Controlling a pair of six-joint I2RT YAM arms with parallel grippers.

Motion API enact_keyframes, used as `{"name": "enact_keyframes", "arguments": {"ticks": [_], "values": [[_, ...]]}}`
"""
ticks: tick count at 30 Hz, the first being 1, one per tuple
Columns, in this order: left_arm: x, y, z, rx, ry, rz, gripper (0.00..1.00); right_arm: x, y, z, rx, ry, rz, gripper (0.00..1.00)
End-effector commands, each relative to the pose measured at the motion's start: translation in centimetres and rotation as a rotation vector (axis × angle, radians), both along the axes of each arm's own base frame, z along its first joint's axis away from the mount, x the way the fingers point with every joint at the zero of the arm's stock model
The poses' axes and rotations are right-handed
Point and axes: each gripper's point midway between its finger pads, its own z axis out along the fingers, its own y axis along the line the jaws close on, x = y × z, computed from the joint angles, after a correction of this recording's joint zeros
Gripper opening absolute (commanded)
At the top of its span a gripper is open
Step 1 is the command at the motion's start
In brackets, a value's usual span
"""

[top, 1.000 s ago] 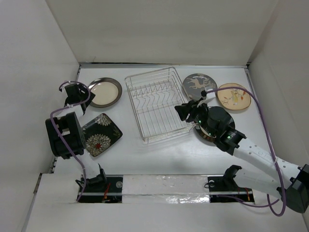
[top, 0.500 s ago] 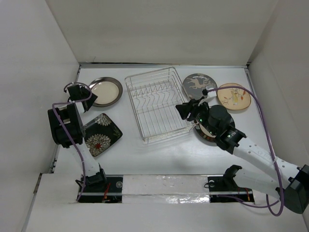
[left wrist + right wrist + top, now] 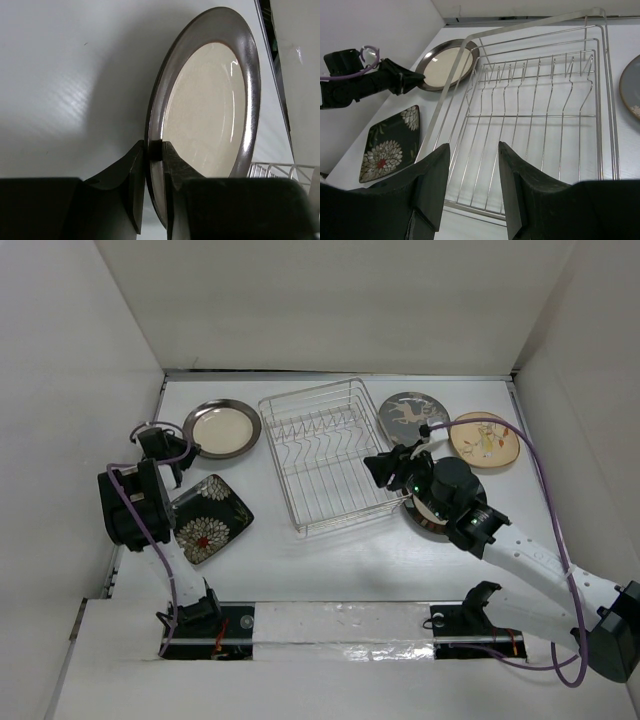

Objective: Load the plates into the dish rack

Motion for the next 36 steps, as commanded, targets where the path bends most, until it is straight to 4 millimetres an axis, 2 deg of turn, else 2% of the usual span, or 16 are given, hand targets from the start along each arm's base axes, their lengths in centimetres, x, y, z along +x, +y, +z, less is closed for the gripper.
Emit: {"name": "enact_keyframes", "arguments": {"ticks": [1, 3, 5, 6, 9, 12, 17, 20, 22, 23, 25, 29, 30, 31, 33, 36], "values": [[0.8, 1.1, 8.2, 0.082, -0.252, 0.019, 0.00, 0.0, 0.2, 1.5, 0.041, -0.046, 0.014, 0.48], [0.7, 1.3, 12.0, 0.128, -0.341, 0.027, 0.00, 0.0, 0.2, 1.5, 0.042, -0.045, 0.023, 0.47], [0.3, 1.8, 14.0, 0.173, -0.383, 0.047, 0.00, -0.1, 0.4, 1.6, 0.045, -0.049, 0.039, 0.47], [-0.1, 1.8, 16.1, 0.197, -0.425, 0.055, 0.00, -0.2, 0.5, 1.7, 0.047, -0.051, 0.045, 0.47], [-1.0, 1.9, 19.8, 0.249, -0.501, 0.070, 0.00, -0.2, 0.6, 1.7, 0.052, -0.052, 0.048, 0.47], [-2.4, 2.0, 22.5, 0.276, -0.574, 0.085, 0.00, -0.5, 0.8, 1.8, 0.054, -0.052, 0.069, 0.48], [-4.1, 2.3, 24.4, 0.280, -0.616, 0.111, 0.00, -0.5, 0.9, 2.3, 0.075, -0.055, 0.068, 0.48], [-5.8, 1.4, 27.4, 0.258, -0.702, 0.117, 0.00, -0.7, 1.6, 3.7, 0.090, -0.072, 0.096, 0.49], [-6.8, 0.5, 30.5, 0.231, -0.775, 0.104, 0.00, -0.4, 1.7, 4.4, 0.103, -0.076, 0.087, 0.48], [-7.3, 0.0, 31.5, 0.224, -0.806, 0.088, 0.00, -0.4, 2.3, 4.3, 0.110, -0.061, 0.097, 0.25], [-8.5, -1.9, 34.0, 0.211, -0.873, 0.052, 0.00, -0.3, 2.9, 5.3, 0.121, -0.066, 0.119, 0.00], [-10.3, -5.1, 35.7, 0.124, -0.938, -0.047, 0.00, 0.1, 4.5, 6.2, 0.143, -0.066, 0.156, 0.00], [-11.1, -5.6, 36.0, 0.122, -0.962, -0.061, 0.00, 0.5, 5.1, 5.6, 0.139, -0.048, 0.166, 0.00], [-11.5, -6.2, 36.3, 0.115, -0.971, -0.077, 0.00, 0.5, 5.8, 6.5, 0.150, -0.059, 0.181, 0.00], [-12.2, -7.8, 36.3, 0.095, -0.980, -0.134, 0.00, 1.3, 6.7, 6.2, 0.134, -0.051, 0.191, 0.11], [-13.1, -10.3, 35.7, 0.052, -0.996, -0.252, 0.00, 2.0, 7.4, 8.3, 0.159, -0.099, 0.197, 0.63]]}}
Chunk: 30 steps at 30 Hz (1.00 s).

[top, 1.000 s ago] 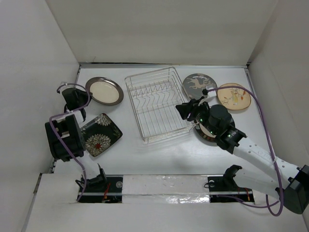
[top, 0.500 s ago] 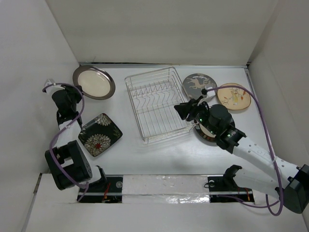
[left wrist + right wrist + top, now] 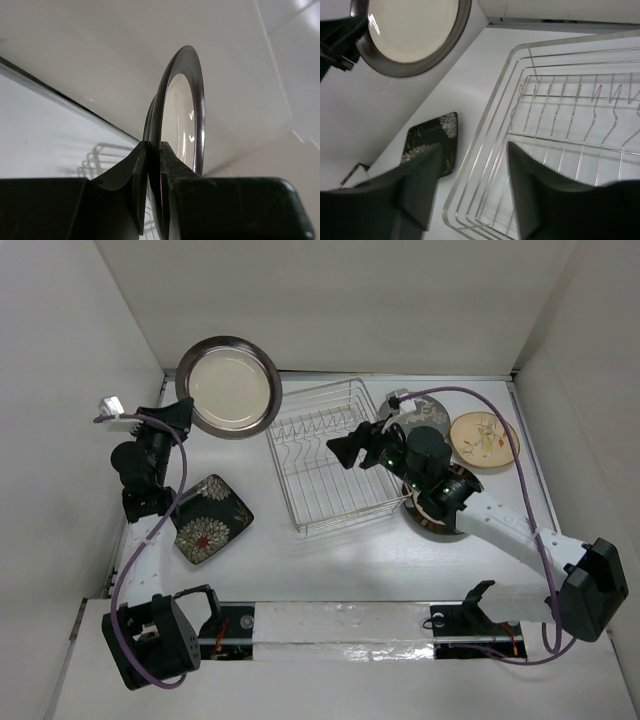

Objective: Load the plates into the dish rack

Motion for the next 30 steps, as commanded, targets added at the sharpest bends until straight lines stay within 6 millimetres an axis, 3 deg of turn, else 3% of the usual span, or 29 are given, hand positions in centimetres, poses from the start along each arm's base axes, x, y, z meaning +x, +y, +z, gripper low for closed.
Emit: {"name": "enact_keyframes", "arguments": {"ticks": [1, 2, 4, 6, 8, 9, 11, 19, 21, 25, 28, 30], "values": [[-3.5, -4.2, 5.9, -0.022, -0.244, -0.202, 0.00, 0.4, 1.5, 5.4, 0.098, -0.127, 0.036, 0.78], [-4.1, -5.6, 5.4, -0.014, -0.242, -0.272, 0.00, 0.7, 1.8, 6.5, 0.105, -0.145, 0.034, 0.99], [-4.4, -7.0, 3.6, -0.024, -0.211, -0.335, 0.00, 1.8, 2.4, 5.7, 0.059, -0.131, 0.037, 1.00], [-5.2, -7.8, 2.6, -0.010, -0.213, -0.380, 0.00, 2.7, 2.6, 6.7, 0.048, -0.151, 0.033, 1.00], [-5.9, -8.7, 2.1, -0.011, -0.207, -0.441, 0.00, 4.3, 3.0, 5.4, 0.017, -0.128, 0.025, 1.00], [-6.4, -9.1, 2.2, 0.002, -0.232, -0.464, 0.00, 4.3, 3.6, 5.9, 0.015, -0.133, 0.053, 1.00], [-7.0, -10.0, 2.0, 0.008, -0.229, -0.531, 0.00, 5.5, 3.7, 4.2, -0.020, -0.097, 0.057, 1.00], [-9.1, -12.4, 2.1, 0.053, -0.290, -0.680, 0.00, 5.6, 4.8, 1.8, -0.020, -0.042, 0.136, 1.00], [-9.6, -12.9, 2.0, 0.060, -0.294, -0.727, 0.00, 4.5, 5.4, 1.8, -0.001, -0.043, 0.198, 0.98], [-9.5, -13.1, 0.8, 0.058, -0.268, -0.757, 0.00, 1.7, 6.4, 2.3, 0.033, -0.065, 0.356, 0.86], [-9.6, -13.3, 0.3, 0.046, -0.257, -0.784, 0.00, 0.2, 7.0, 2.1, 0.053, -0.062, 0.424, 0.64], [-9.7, -13.3, 0.4, 0.039, -0.259, -0.779, 0.00, -0.1, 7.3, 1.4, 0.052, -0.046, 0.448, 0.43]]}}
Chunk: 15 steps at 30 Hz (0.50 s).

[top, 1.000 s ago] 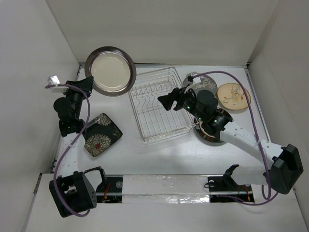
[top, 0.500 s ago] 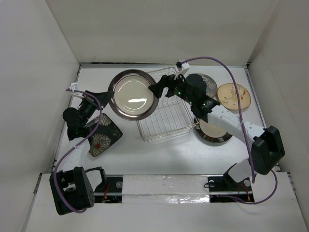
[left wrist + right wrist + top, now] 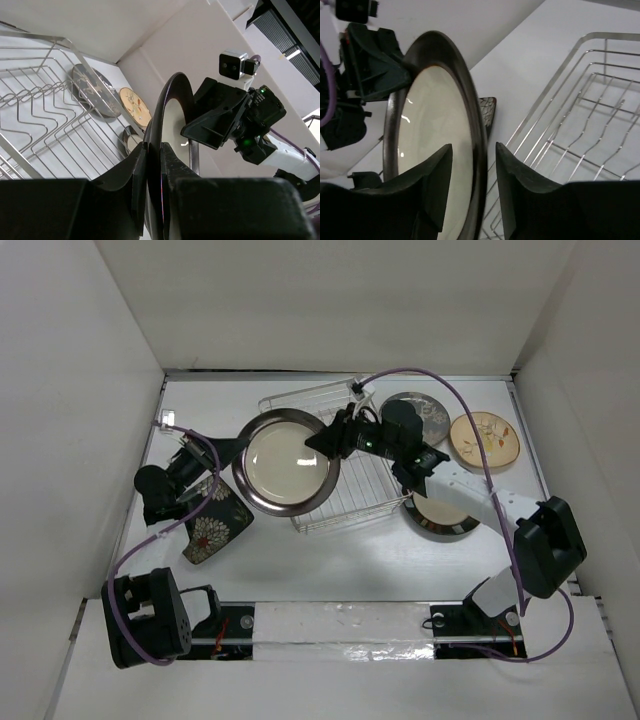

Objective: Load the plates into the dish rack

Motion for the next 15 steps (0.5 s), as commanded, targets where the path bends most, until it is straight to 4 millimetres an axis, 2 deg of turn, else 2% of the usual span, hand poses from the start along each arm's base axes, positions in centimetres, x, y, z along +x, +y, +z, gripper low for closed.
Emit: {"name": "enact_keyframes", "arguments": {"ticks": [1, 2, 3, 6, 9, 12, 13, 14, 15], "values": [[-2.3, -0.5, 5.0, -0.001, -0.245, -0.014, 0.00, -2.3, 0.8, 2.2, 0.067, -0.054, 0.116, 0.38], [-2.1, -0.5, 4.9, 0.004, -0.237, -0.011, 0.00, -2.2, 0.9, 1.9, 0.061, -0.048, 0.117, 0.31], [-1.9, -0.4, 4.7, 0.011, -0.230, -0.010, 0.00, -2.1, 1.0, 1.4, 0.054, -0.040, 0.119, 0.14], [-2.0, -0.4, 4.3, 0.012, -0.223, -0.001, 0.00, -2.6, 1.2, 0.8, 0.064, -0.022, 0.149, 0.00], [-1.0, 0.0, 3.3, 0.011, -0.171, 0.028, 0.00, -2.5, 0.9, 1.0, 0.072, -0.020, 0.147, 0.00], [-1.1, -0.1, 3.5, 0.015, -0.181, 0.019, 0.00, -2.0, 0.2, 1.5, 0.097, 0.003, 0.103, 0.00], [-1.2, -0.1, 3.3, 0.007, -0.174, 0.019, 0.06, -1.7, -0.3, 2.0, 0.109, -0.004, 0.090, 0.00], [-1.0, 0.0, 3.4, 0.002, -0.178, 0.033, 0.21, -1.3, -0.8, 2.2, 0.113, -0.003, 0.072, 0.00], [-0.9, 0.1, 3.3, 0.001, -0.169, 0.041, 0.28, -1.3, -1.0, 2.3, 0.117, 0.004, 0.062, 0.00]]}}
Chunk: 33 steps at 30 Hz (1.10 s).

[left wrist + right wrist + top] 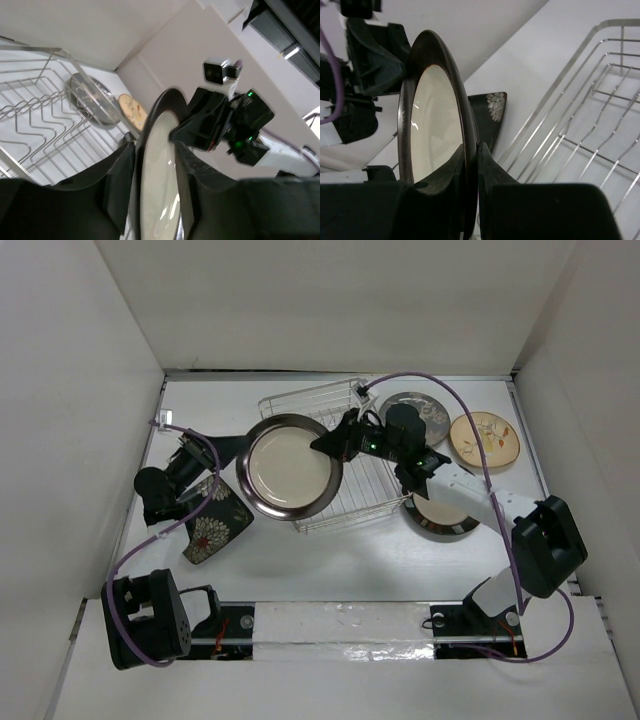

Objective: Load the plates into the dish rack

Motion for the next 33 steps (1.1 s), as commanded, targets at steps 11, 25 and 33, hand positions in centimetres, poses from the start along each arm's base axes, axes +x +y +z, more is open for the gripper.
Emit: {"name": "enact_keyframes", "arguments": {"ticks": [11, 25, 33], "values": [[0.4, 3.5, 4.3, 0.057, -0.126, 0.309, 0.58, 4.6, -7.0, 8.1, 0.127, -0.076, -0.327, 0.00], [-5.4, -6.6, 4.5, 0.405, -0.216, 0.086, 0.00, 13.1, -9.0, 8.4, -0.263, -0.144, -0.946, 0.00], [-7.3, -6.6, 2.6, 0.591, -0.222, 0.212, 0.00, 14.4, -6.3, 7.1, -0.428, -0.194, -1.035, 0.00]]}}
